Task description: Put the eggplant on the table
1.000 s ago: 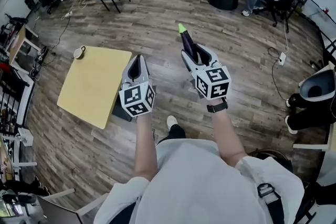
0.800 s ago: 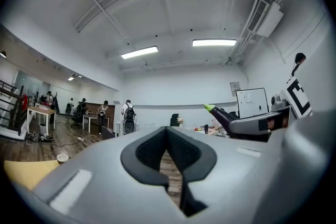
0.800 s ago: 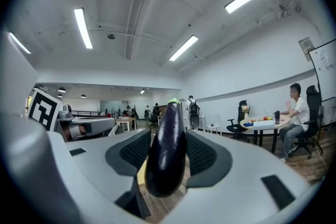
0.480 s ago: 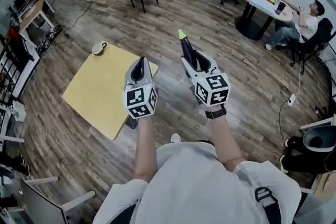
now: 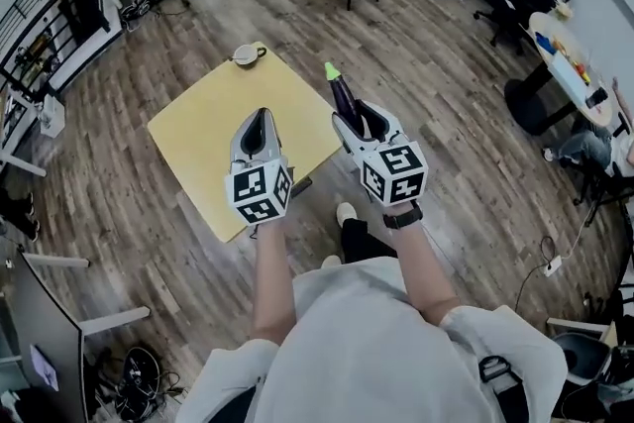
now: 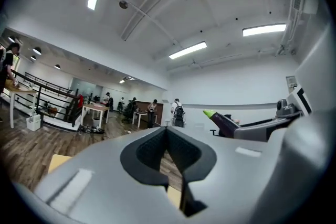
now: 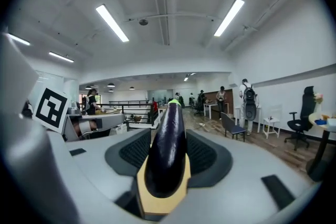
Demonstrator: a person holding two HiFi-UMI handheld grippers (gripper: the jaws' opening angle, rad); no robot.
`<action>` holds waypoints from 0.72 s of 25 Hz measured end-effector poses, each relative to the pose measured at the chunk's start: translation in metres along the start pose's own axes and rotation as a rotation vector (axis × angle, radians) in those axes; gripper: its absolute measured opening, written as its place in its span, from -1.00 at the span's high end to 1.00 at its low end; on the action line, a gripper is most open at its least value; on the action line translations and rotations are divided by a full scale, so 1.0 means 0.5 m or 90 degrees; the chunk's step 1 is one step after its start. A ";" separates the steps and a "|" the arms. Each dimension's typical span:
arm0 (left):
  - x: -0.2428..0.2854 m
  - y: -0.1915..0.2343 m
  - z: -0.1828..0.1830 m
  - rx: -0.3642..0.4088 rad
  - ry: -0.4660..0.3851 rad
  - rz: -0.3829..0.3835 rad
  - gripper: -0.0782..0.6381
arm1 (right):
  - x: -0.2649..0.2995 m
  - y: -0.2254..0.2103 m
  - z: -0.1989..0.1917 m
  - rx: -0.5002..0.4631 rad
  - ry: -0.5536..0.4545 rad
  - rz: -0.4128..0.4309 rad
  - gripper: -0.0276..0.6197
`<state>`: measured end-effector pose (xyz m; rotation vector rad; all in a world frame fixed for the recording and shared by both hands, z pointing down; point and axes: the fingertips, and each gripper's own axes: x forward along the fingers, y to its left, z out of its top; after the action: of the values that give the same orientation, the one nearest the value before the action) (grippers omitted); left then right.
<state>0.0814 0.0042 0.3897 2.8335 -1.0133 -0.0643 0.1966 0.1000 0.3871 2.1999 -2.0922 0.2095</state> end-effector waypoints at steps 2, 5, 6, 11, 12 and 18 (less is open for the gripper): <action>0.006 0.055 0.006 0.001 -0.005 0.041 0.76 | 0.057 0.019 0.005 -0.004 0.003 0.038 0.29; 0.024 0.121 0.025 0.011 -0.016 0.092 0.76 | 0.145 0.037 0.021 -0.010 0.003 0.095 0.29; 0.032 0.137 0.030 0.017 -0.017 0.107 0.76 | 0.174 0.040 0.025 -0.010 0.003 0.113 0.29; 0.060 0.212 0.063 0.053 -0.023 0.180 0.76 | 0.317 0.070 0.057 -0.001 -0.006 0.204 0.29; 0.065 0.226 0.071 0.059 -0.027 0.196 0.76 | 0.342 0.079 0.067 -0.002 -0.011 0.224 0.29; 0.096 0.293 0.096 0.090 -0.027 0.279 0.76 | 0.449 0.115 0.095 0.001 -0.024 0.320 0.29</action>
<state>0.0223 -0.1437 0.3625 2.6633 -1.6810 -0.0094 0.1512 -0.1319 0.3762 1.6466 -2.6271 0.2049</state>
